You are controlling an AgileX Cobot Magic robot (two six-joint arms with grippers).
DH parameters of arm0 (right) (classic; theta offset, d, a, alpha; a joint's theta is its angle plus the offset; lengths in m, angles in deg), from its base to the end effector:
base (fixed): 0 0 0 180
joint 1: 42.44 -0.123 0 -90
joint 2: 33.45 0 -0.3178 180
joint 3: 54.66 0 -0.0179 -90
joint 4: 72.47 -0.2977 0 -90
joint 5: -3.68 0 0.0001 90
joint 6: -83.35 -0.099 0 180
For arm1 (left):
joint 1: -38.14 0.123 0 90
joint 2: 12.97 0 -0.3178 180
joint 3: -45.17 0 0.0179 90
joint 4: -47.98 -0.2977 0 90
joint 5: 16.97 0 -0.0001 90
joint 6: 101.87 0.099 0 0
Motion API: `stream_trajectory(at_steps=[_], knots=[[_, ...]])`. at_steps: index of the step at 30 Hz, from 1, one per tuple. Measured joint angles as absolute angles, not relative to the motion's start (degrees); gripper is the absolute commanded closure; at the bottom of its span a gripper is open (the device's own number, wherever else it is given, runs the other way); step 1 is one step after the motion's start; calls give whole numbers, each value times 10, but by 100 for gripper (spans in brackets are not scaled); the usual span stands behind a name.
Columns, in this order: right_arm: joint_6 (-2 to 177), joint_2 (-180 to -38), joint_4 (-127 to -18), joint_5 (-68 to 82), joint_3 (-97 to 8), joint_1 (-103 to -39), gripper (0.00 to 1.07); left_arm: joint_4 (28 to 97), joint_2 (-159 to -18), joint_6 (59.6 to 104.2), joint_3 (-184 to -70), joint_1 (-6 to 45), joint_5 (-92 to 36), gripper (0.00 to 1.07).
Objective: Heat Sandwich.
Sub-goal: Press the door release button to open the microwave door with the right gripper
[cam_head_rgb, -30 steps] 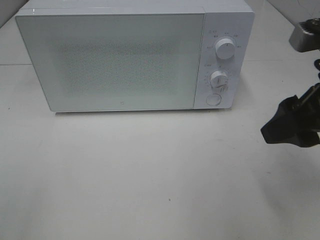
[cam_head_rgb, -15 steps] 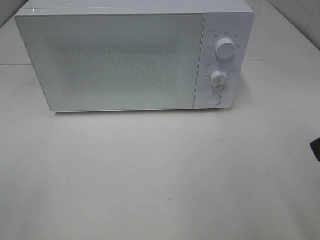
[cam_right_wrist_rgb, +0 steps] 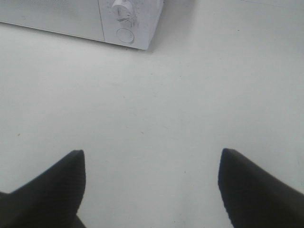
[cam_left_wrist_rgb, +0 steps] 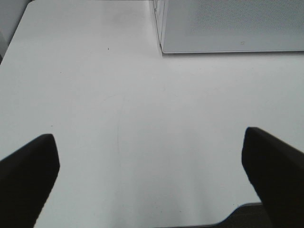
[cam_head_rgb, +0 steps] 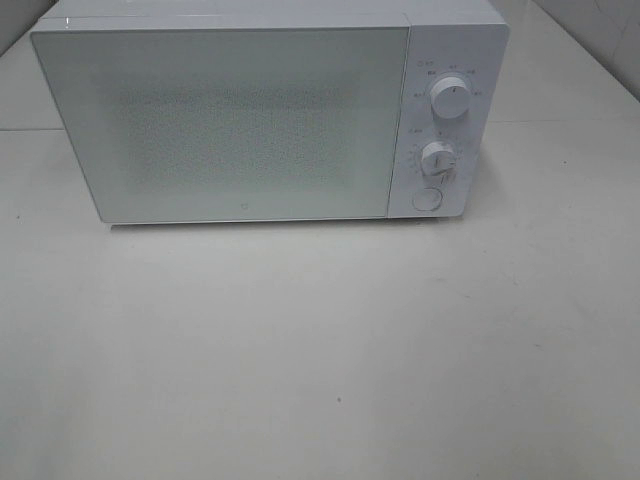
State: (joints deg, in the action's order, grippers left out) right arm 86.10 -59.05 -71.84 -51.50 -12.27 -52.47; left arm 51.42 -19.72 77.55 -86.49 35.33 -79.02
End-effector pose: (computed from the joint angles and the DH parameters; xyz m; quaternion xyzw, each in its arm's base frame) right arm 0.0647 0.0105 0.3342 -0.0985 0.8740 0.0248 0.4752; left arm 0.0060 -0.0056 0.3003 0.0184 0.8527 -0.0454 0.5201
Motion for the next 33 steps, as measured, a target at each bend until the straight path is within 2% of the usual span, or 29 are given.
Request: stream_trajectory(at_steps=[6, 14, 33], knots=[[859, -488, -718, -504, -71, -473, 32, 514, -197, 776, -865, 353, -790, 6], [859, -407, -717, -489, -67, -467, 32, 514, -197, 776, -865, 353, -790, 6], [857, -403, -717, -535, -51, -467, 32, 514, -197, 776, -865, 353, -790, 6]])
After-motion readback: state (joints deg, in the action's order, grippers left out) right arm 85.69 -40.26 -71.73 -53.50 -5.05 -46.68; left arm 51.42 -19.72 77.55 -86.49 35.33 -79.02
